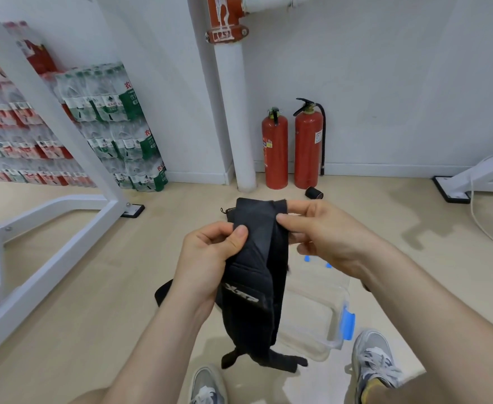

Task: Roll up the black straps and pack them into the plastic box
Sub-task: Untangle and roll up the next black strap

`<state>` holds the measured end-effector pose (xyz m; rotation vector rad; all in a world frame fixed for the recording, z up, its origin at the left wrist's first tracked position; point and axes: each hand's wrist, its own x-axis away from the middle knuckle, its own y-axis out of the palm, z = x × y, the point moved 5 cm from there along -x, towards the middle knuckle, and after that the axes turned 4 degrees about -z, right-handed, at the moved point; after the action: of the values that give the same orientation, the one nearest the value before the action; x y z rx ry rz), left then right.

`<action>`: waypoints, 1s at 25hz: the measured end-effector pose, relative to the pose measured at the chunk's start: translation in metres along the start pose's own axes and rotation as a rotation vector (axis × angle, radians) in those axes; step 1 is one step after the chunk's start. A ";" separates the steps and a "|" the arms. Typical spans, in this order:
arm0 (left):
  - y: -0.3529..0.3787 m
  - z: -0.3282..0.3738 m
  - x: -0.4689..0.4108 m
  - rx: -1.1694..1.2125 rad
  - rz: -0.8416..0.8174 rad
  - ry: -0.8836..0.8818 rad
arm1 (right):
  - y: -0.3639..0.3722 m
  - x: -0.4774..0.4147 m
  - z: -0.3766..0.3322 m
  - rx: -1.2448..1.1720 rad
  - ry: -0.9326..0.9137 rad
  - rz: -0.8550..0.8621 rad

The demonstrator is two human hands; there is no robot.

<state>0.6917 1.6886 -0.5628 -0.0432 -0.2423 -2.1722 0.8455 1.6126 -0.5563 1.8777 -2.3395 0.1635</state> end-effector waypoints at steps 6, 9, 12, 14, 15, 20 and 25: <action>-0.001 0.001 -0.001 0.051 -0.049 0.016 | 0.015 -0.002 0.005 -0.284 0.012 -0.074; -0.003 0.009 -0.001 0.095 -0.037 0.095 | 0.019 -0.001 0.006 -0.199 0.012 -0.051; -0.020 0.025 -0.002 0.208 0.030 0.177 | 0.002 -0.001 0.003 -0.225 0.008 0.174; -0.033 0.033 -0.001 0.254 0.020 0.190 | -0.008 -0.001 0.002 -0.257 0.025 0.226; -0.034 0.036 0.001 0.245 0.000 0.180 | -0.009 -0.002 0.002 -0.321 0.029 0.212; -0.002 0.022 0.012 0.111 -0.100 0.120 | 0.003 -0.003 0.000 -0.519 0.003 0.017; -0.001 0.013 0.001 0.082 0.020 0.147 | 0.019 -0.002 -0.001 -0.497 -0.044 -0.081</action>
<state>0.6894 1.6907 -0.5499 0.1594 -0.2449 -2.1315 0.8279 1.6188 -0.5561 1.7260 -2.0685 -0.4312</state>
